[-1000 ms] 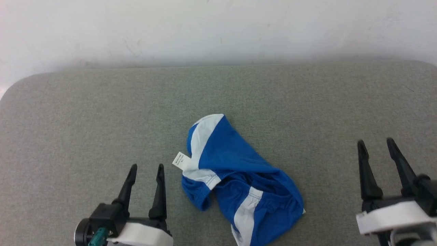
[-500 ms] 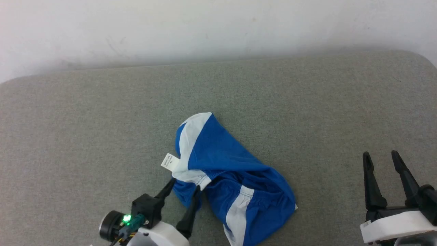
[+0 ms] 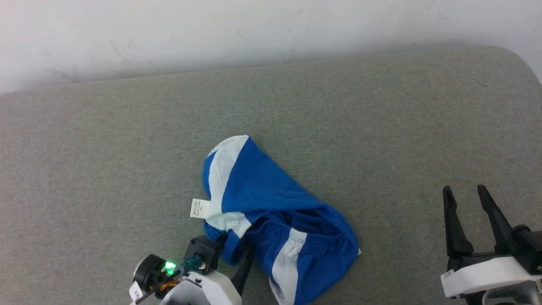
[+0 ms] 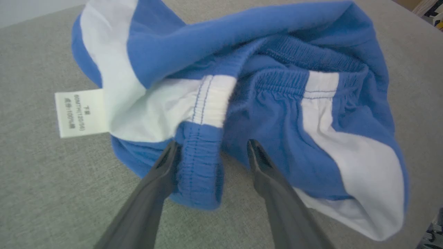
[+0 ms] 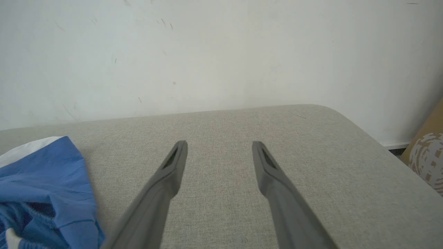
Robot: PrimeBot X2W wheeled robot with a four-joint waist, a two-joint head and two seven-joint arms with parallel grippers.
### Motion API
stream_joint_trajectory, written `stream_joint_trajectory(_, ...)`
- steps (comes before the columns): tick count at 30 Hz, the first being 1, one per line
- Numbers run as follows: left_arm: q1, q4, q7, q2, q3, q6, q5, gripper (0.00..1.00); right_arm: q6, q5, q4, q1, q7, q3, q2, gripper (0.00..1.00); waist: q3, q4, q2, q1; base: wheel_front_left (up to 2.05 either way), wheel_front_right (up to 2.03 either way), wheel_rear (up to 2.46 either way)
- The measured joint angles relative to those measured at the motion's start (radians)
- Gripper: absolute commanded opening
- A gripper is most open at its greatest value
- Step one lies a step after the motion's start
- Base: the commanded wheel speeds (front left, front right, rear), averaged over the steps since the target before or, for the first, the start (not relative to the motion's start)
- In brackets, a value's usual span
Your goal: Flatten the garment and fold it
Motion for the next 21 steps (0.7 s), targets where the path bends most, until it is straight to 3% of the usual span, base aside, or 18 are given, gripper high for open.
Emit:
stream_joint_trajectory(2, -0.019, 0.007, -0.018, 0.005, -0.002, 0.001, 0.016, 1.0, 0.0, 0.001, 0.005, -0.002, -0.001, -0.001, 0.0, 1.0, -0.001, -0.003, 0.0, 0.0, 0.0, 0.0, 0.0)
stream_joint_trajectory(3, -0.032, 0.009, -0.029, 0.009, -0.002, 0.002, 0.03, 0.72, 0.0, 0.001, 0.007, -0.002, -0.002, -0.002, 0.0, 1.0, -0.001, -0.003, 0.0, 0.0, 0.0, 0.0, 0.0)
stream_joint_trajectory(4, -0.044, 0.011, -0.042, 0.012, -0.001, 0.004, 0.04, 0.24, 0.0, 0.001, 0.008, -0.002, -0.002, -0.002, 0.0, 1.0, -0.002, -0.003, 0.0, 0.0, 0.0, 0.0, 0.0)
stream_joint_trajectory(5, -0.055, 0.01, -0.059, 0.015, 0.002, 0.013, 0.046, 0.0, 0.0, 0.002, 0.01, -0.003, -0.002, -0.001, 0.0, 1.0, -0.003, -0.003, 0.0, 0.0, 0.0, 0.0, 0.0)
stream_joint_trajectory(13, -0.176, -0.062, -0.102, 0.028, -0.023, 0.008, 0.044, 0.0, 0.0, 0.009, 0.022, -0.012, -0.009, 0.001, 0.0, 1.0, -0.016, -0.004, 0.0, 0.0, 0.0, 0.0, 0.0)
stream_joint_trajectory(21, -0.446, -0.127, -0.067, 0.019, -0.164, -0.008, -0.003, 0.0, 0.0, 0.01, 0.034, -0.017, -0.017, -0.005, 0.0, 1.0, -0.016, -0.013, 0.0, 0.0, 0.0, 0.0, 0.0)
